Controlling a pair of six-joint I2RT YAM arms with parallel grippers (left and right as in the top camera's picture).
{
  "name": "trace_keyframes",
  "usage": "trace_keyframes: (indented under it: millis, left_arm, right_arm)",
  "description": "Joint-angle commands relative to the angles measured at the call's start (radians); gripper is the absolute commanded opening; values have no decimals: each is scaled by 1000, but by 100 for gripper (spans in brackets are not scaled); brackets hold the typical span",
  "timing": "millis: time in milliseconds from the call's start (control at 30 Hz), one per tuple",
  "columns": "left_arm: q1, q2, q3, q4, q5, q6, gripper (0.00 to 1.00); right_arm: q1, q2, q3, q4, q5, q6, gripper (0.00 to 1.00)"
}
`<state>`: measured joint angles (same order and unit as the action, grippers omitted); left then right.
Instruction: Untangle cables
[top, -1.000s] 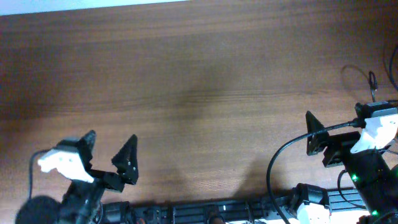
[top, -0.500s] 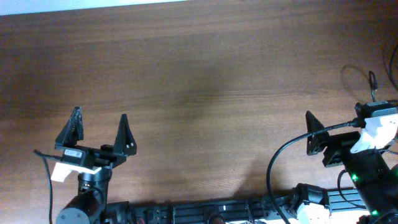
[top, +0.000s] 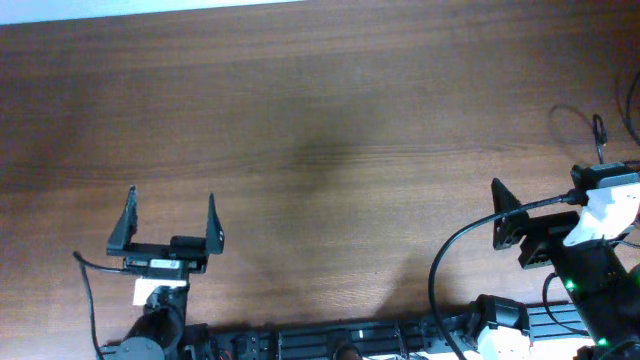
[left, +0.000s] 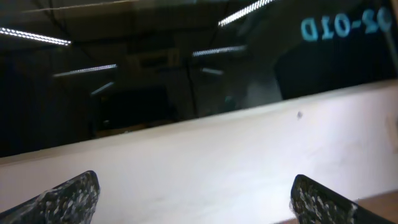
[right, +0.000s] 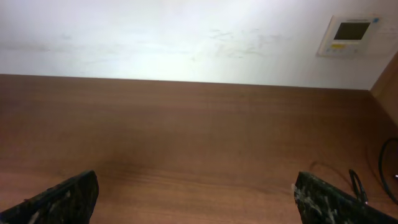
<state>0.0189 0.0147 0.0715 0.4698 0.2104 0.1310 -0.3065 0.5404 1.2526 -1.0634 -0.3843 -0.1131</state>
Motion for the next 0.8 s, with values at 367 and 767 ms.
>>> trace_keyframes:
  millis: [367,767]
  left_arm:
    - [-17,-10,-63,-453,-271,102,99]
    - [-17,-10,-63,-553,-267,-49,99]
  right_arm:
    - [8,3,-6,3,-5,-6,99]
    - [8,3,-6,3,-5,-6,99]
